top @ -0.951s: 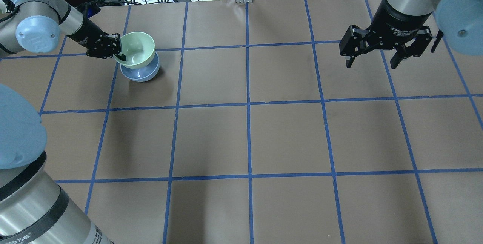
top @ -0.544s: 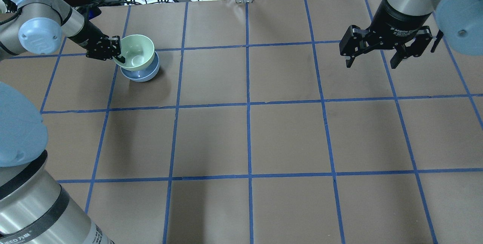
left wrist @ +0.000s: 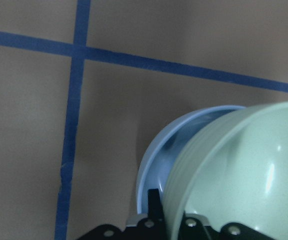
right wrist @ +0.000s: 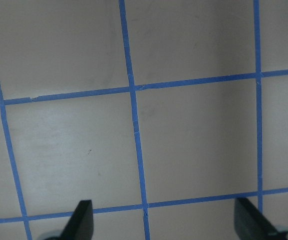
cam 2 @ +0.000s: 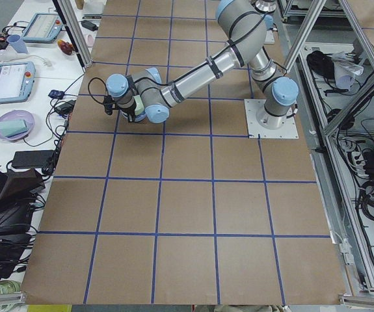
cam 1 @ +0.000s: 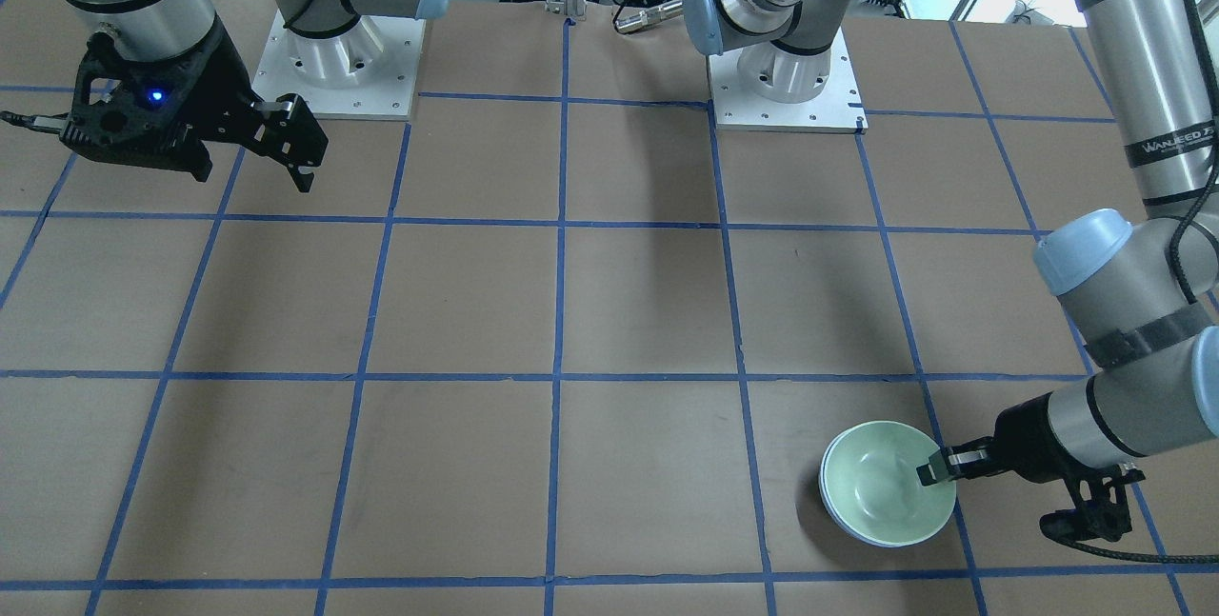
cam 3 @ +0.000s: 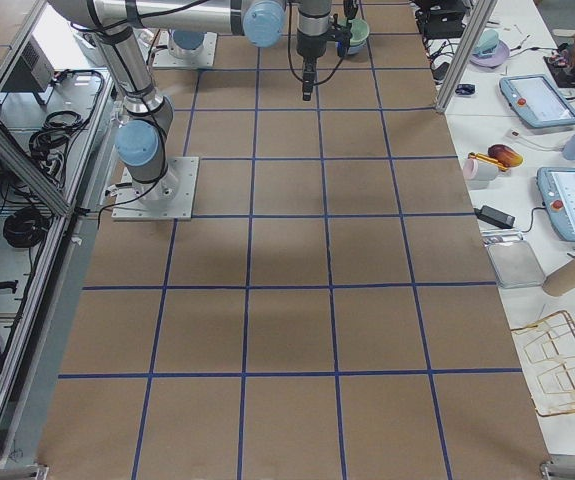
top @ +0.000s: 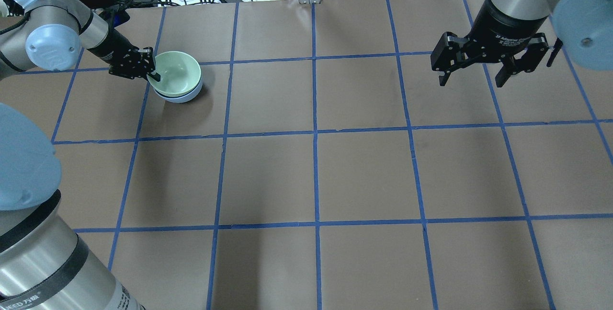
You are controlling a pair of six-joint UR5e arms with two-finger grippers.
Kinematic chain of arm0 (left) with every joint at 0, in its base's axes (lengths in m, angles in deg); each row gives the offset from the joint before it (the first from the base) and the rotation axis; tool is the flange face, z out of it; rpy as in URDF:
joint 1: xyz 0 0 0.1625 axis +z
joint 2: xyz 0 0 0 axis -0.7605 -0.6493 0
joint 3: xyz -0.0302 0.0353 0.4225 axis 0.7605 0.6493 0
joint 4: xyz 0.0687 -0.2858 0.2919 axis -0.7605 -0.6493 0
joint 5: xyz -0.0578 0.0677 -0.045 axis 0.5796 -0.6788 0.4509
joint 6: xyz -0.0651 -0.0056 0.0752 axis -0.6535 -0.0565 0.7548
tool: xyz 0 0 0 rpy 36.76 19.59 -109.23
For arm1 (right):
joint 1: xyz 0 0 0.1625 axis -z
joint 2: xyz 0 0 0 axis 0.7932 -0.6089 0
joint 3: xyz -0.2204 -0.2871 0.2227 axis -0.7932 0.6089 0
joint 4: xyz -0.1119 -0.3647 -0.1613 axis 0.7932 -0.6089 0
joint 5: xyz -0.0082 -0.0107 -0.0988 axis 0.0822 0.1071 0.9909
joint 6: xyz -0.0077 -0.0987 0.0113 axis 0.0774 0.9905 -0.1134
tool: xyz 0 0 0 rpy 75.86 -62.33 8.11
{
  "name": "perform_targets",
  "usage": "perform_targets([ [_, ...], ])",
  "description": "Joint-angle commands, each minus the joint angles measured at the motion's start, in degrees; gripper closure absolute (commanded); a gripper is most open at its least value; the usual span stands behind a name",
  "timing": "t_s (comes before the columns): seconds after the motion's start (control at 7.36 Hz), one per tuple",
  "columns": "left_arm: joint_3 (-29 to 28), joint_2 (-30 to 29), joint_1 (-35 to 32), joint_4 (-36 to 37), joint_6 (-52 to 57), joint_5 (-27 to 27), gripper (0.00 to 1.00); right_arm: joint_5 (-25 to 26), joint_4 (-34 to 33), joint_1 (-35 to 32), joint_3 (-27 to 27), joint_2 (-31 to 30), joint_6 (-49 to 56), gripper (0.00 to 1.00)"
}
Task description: Stack green bowl on blue bowl
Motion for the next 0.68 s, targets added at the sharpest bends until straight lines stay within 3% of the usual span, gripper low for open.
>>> perform_targets([
  [0.0,0.09,0.08,0.0,-0.07,-0.01,-0.13,0.0,0.0,0.0,0.0,0.0,0.0,0.0,0.0],
  [0.27,-0.08,1.39,0.0,-0.16,-0.53,-0.13,0.0,0.0,0.0,0.0,0.0,0.0,0.0,0.0],
  [0.54,-0.52,6.12,-1.4,-3.13,-0.88,-5.97,0.0,0.0,0.0,0.0,0.0,0.0,0.0,0.0],
])
